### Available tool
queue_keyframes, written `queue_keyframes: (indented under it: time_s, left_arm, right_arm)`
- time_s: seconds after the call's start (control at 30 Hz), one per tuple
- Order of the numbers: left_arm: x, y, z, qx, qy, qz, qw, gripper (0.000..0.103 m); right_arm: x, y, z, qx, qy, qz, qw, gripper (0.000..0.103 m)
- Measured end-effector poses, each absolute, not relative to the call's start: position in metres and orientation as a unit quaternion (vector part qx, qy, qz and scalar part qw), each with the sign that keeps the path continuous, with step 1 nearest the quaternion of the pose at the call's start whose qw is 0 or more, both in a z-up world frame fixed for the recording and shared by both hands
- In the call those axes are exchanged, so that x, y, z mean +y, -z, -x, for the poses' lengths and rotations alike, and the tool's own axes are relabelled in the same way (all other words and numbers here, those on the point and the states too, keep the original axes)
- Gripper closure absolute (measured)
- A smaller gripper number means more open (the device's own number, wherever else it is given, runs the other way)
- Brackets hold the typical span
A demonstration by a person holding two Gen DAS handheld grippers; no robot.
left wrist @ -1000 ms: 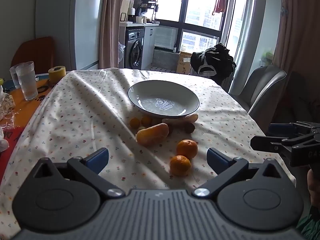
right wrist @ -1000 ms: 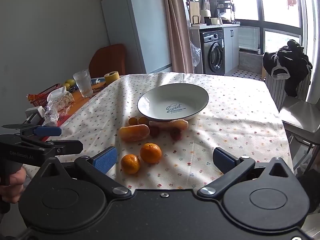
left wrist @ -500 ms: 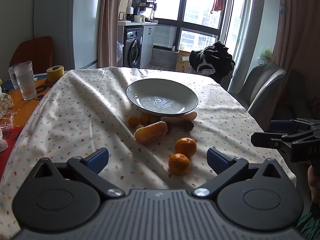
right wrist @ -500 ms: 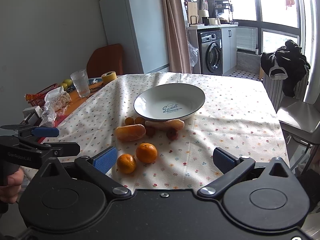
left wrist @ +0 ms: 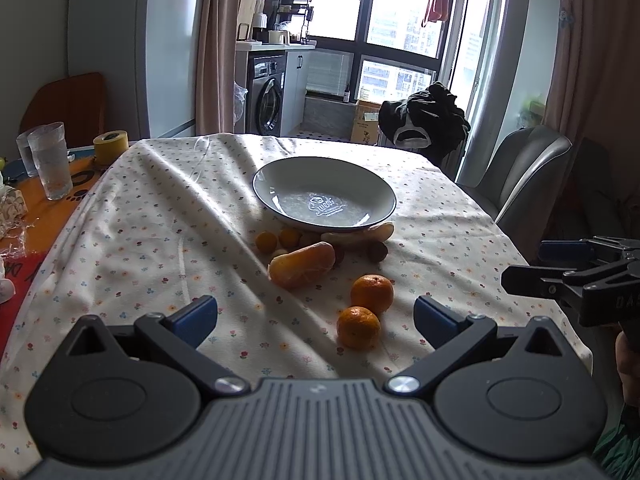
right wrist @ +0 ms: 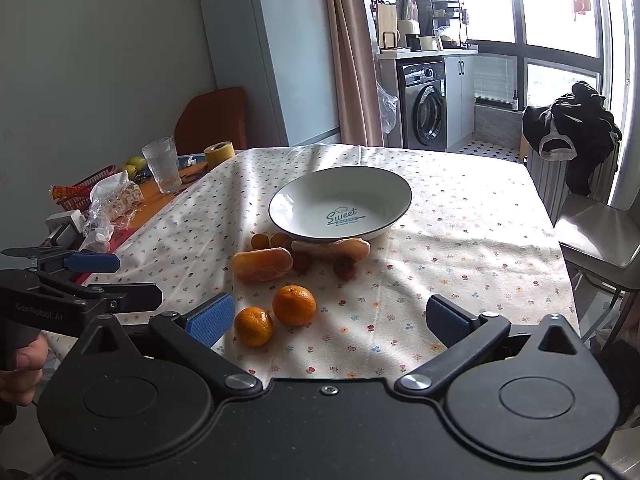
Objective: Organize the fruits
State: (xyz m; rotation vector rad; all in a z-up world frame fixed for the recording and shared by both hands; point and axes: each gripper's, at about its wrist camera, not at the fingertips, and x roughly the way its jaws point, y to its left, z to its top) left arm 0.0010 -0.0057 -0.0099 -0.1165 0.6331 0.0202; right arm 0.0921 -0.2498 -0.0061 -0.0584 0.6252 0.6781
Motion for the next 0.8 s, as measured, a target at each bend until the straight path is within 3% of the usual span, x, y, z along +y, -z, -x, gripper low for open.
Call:
queue_keyframes:
  time_s: [0.8]
  left_arm:
    - [-0.0046,0.0031,0.0017,0.304,-0.013,0.057,0.951,0.000]
  right_arm:
    - [-0.2446,0.0010,-0.0909,0.294,-0.333,0.036,0.895,0.000]
